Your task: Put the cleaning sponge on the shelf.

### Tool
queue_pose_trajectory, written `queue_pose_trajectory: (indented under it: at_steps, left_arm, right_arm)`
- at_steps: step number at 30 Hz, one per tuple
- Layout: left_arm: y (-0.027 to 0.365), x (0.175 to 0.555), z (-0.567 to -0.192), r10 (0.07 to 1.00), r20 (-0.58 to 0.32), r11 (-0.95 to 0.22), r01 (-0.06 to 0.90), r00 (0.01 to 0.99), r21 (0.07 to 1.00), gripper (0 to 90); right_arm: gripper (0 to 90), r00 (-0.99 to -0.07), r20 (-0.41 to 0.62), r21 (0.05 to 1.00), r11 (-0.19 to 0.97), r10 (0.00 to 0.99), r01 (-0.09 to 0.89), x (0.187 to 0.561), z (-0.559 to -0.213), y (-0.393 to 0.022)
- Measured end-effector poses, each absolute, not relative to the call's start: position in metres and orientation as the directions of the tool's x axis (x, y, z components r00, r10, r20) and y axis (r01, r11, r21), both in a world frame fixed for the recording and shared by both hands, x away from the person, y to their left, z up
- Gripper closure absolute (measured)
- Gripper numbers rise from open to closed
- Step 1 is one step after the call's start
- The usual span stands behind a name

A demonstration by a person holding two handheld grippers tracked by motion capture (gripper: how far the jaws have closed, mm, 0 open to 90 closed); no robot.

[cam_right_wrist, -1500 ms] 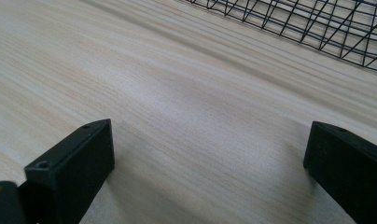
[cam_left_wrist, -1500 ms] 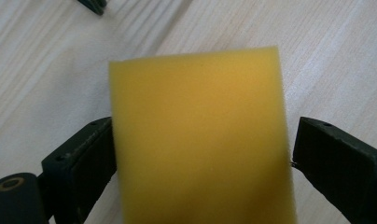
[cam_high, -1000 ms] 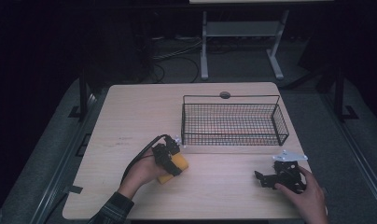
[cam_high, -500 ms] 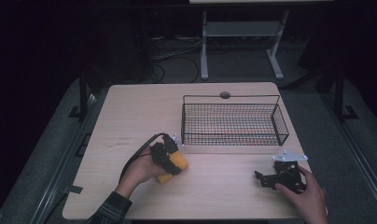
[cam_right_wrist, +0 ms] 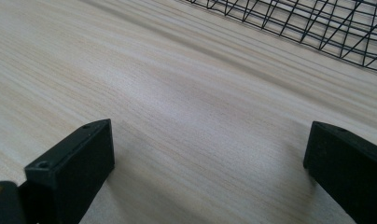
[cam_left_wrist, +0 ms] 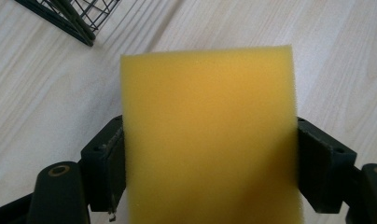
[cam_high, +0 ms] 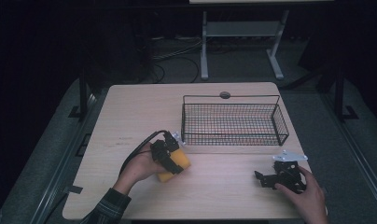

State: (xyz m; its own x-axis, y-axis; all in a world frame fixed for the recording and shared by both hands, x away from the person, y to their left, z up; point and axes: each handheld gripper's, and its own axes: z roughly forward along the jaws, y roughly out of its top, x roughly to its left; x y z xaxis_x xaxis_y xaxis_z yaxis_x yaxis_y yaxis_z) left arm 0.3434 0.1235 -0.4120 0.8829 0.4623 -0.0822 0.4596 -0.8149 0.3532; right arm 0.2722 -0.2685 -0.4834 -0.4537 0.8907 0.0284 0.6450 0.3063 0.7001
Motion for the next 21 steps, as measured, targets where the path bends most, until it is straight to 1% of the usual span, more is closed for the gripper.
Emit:
queue_pose_trajectory:
  at_steps: [21]
  left_arm:
    - [0.120,0.351,-0.379,0.420,-0.085,-0.823,0.419,0.903,0.383,22.4]
  right_arm:
    - [1.2,-0.454,0.030,0.700,0.306,0.890,0.645,0.272,-0.483,-0.268]
